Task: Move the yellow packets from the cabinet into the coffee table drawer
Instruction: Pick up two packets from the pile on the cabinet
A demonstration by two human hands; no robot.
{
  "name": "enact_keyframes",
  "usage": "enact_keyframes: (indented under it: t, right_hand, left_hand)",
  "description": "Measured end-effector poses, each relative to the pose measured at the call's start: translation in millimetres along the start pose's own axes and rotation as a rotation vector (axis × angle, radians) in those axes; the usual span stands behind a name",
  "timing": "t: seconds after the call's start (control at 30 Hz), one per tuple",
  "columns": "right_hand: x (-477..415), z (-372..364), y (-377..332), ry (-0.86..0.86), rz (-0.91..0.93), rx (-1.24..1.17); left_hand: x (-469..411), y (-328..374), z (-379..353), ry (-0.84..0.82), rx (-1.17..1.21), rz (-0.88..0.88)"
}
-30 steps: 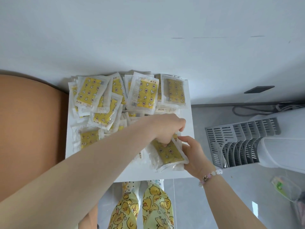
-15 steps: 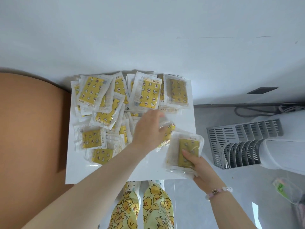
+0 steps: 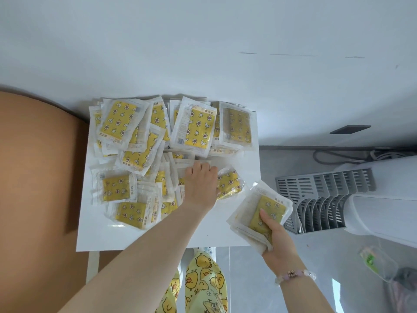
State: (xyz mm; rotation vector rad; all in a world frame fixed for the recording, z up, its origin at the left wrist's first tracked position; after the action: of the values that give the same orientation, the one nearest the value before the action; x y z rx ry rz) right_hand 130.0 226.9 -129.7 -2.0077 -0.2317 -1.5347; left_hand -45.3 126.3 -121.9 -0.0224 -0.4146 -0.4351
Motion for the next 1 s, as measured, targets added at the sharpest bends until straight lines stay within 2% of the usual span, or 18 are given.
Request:
enact_keyframes:
  t: [0.07,0.13,0.2,0.3,0.37,0.4,0.47,0.57,0.67,0.77,0.83,1.0]
  right_hand:
    - [1.8,3.0,-4.6,0.019,0.007,-0.003]
    - [3.0,4.1,-7.8,0.029,0.011,0.000]
    - [4.1,3.2,-9.7,0.034,0.014,0.011]
    - [2.8,1.6,-10.6,0.047,0.024,0.014]
    - [1.9,-4.1,-8.7,0.036,0.027,0.007]
    - [1.7,-9.4,-7.2,0.022,0.026,0.002]
    - [1.7,-23.9,-3.3,-0.023,0.021,-0.009]
    - [2.6,-42.4,-0.3,-0.077,0.036,0.004]
    - [5.0,-49.3,-2.4,-0.082,0.059,-0.022]
    - [5.1,-56.0,-9.4,-0.100,0.061,-0.085]
    - [4.0,-65.8,-14.5,-0.131,0.072,-0.064]
    - [0.4,-90.3,-29.9,-0.147,0.116,0.012]
  left_hand:
    - [-1.5,7.7,-1.1,-0.024,0.056,-0.037]
    - [-1.8,8.6,2.5,-0.029,0.224,-0.032]
    - [-1.6,-4.0,13.6,-0.049,0.515,0.083]
    - [9.9,-31.2,24.9,-0.141,1.065,0.363]
    - [26.4,-26.7,29.6,-0.277,1.455,0.397]
    - [35.1,-20.4,32.4,-0.335,1.550,0.369]
    - [51.9,-9.8,30.1,-0.414,1.555,0.338]
    - [68.2,-1.7,9.0,-0.444,1.430,0.380]
    - [71.9,-6.0,-0.2,-0.374,1.363,0.414]
    - [66.1,-6.4,9.0,-0.269,1.188,0.353]
    - [60.9,-6.4,12.5,-0.258,1.106,0.342]
    - [41.3,-9.5,29.6,-0.295,1.195,0.321]
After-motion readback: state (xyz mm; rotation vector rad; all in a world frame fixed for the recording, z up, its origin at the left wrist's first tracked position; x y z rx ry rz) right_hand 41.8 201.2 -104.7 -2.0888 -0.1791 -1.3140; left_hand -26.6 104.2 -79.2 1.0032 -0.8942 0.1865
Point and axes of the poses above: each hand's wrist, its own x-axis away from the middle knuckle, its own z-axis out of the back of the hand, y = z × x, the point moved 9 cm from there along -x, towards the middle knuckle, and after that the axes turned 3 degrees about z, right-handed, at the moved point
